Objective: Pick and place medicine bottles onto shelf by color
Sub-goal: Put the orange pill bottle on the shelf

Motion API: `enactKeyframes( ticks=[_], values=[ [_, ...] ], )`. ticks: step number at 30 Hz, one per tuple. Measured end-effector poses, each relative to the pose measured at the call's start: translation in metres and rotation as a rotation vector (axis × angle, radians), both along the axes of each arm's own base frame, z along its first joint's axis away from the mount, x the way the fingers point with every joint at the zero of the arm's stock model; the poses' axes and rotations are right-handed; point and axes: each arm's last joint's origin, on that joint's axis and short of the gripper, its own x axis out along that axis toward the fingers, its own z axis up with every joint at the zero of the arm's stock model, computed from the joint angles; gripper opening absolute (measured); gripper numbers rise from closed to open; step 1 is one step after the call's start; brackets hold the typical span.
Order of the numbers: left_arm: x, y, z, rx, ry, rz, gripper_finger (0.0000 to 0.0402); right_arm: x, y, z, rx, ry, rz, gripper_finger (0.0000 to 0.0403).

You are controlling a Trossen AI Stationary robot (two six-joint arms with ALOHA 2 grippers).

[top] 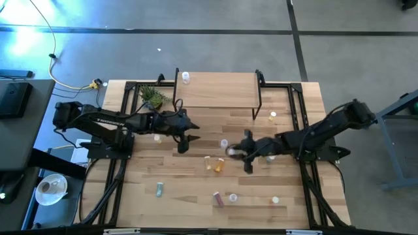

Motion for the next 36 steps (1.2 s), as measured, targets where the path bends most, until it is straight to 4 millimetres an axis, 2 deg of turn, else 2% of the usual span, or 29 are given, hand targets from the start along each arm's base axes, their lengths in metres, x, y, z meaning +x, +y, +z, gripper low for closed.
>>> enactKeyframes(
  ticks=[9,17,20,23,29,36],
  values=[
    [-0.005,0.017,-0.002,0.012,0.026,0.054,0.0204,-0.021,-0.054,0.05,-0.076,-0.214,-0.252,0.0095],
    [-0.01,0.02,-0.008,-0.033,0.098,0.091,0.0204,-0.048,-0.112,0.074,-0.095,-0.322,-0.517,0.0095],
    [-0.011,0.019,-0.009,-0.044,0.108,0.084,0.0204,-0.055,-0.13,0.082,-0.1,-0.287,-0.573,0.0095],
    [-0.01,0.017,-0.009,-0.055,0.105,0.084,0.0204,-0.057,-0.144,0.099,-0.12,-0.234,-0.619,0.0095],
    [-0.01,0.016,-0.009,-0.054,0.104,0.083,0.0204,-0.052,-0.17,0.126,-0.135,-0.058,-0.696,0.0095],
    [-0.01,0.016,-0.009,-0.059,0.102,0.089,0.0204,-0.031,-0.198,0.126,-0.093,0.127,-0.718,0.0095]
  ],
)
